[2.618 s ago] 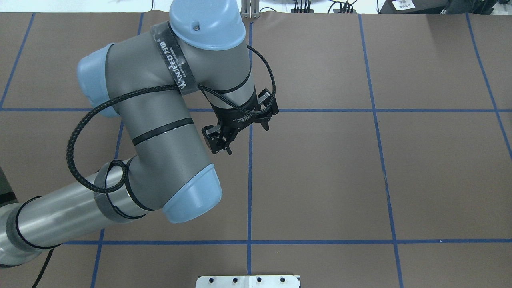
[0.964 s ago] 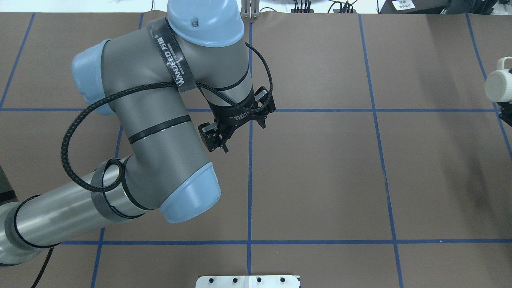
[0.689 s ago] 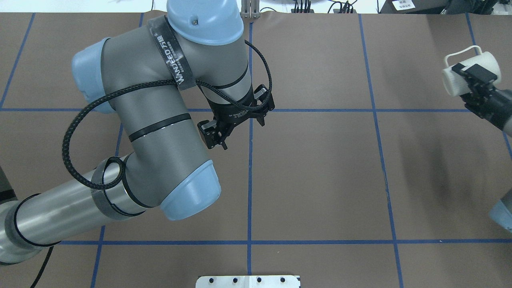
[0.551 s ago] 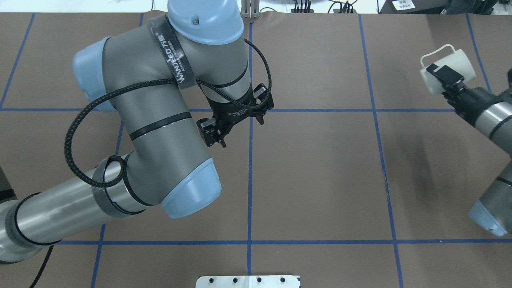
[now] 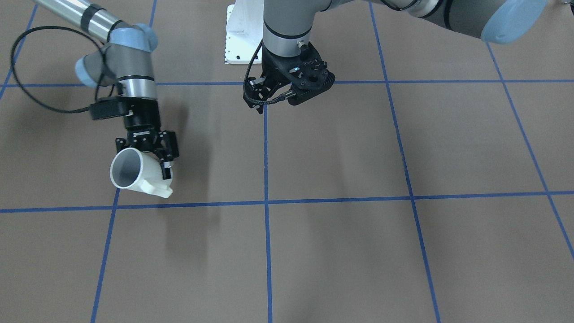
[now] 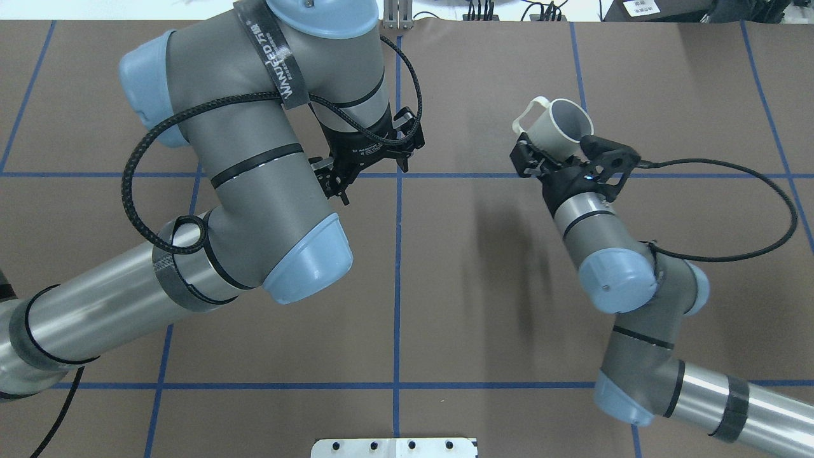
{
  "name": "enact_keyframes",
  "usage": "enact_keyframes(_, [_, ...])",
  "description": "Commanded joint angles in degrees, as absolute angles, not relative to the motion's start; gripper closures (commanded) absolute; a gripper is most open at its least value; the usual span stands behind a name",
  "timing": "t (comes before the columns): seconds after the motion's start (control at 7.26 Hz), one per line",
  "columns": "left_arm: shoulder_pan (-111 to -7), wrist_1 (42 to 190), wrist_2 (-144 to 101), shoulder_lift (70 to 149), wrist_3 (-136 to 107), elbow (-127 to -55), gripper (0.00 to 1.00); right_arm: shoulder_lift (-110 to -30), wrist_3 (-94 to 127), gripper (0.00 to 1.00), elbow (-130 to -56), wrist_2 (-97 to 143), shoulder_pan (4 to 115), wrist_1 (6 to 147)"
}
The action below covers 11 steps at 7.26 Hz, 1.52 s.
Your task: Left arm hands cup to right arm to dump lemon
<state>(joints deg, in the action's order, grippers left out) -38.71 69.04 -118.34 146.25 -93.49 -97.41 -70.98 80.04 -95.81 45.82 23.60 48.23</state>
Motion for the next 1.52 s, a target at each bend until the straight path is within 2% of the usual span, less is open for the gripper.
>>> enact_keyframes(0.0, [-40.4,69.0,-118.9,148.0,-93.8,-95.7,0.01,-62.3,76.0,0.81,-95.7,36.1,15.9,64.8])
enact_keyframes(0.14, [-40.4,68.7,-119.1,148.4,-94.0,-95.7,0.05,-61.4,75.7,0.81,-95.4,31.8,13.6,67.3])
enact_keyframes(0.41, [-39.8,68.7,-119.1,151.4,-97.1,-94.1,0.06,-59.6,75.7,0.81,-95.3,27.3,10.6,71.6])
enact_keyframes(0.55, [-38.9,68.5,-120.6,154.6,-97.6,-90.0,0.11,-59.5,75.7,0.81,-95.7,26.6,10.2,71.6])
enact_keyframes(0.69, [-38.3,68.5,-121.5,154.9,-97.6,-89.1,0.17,-58.1,75.7,0.81,-95.5,26.6,10.2,71.6])
enact_keyframes(0.96, [-38.1,68.4,-121.5,155.0,-97.6,-89.6,0.24,-57.9,76.2,0.76,-95.8,26.5,10.2,71.4])
enact_keyframes(1.1, [-38.0,68.4,-121.5,154.8,-97.6,-89.6,0.26,-57.9,76.2,0.76,-95.8,26.5,10.2,71.2])
enact_keyframes(1.38, [-37.3,68.4,-121.4,154.6,-97.6,-89.6,0.36,-57.8,76.2,0.76,-95.9,26.5,10.3,71.0])
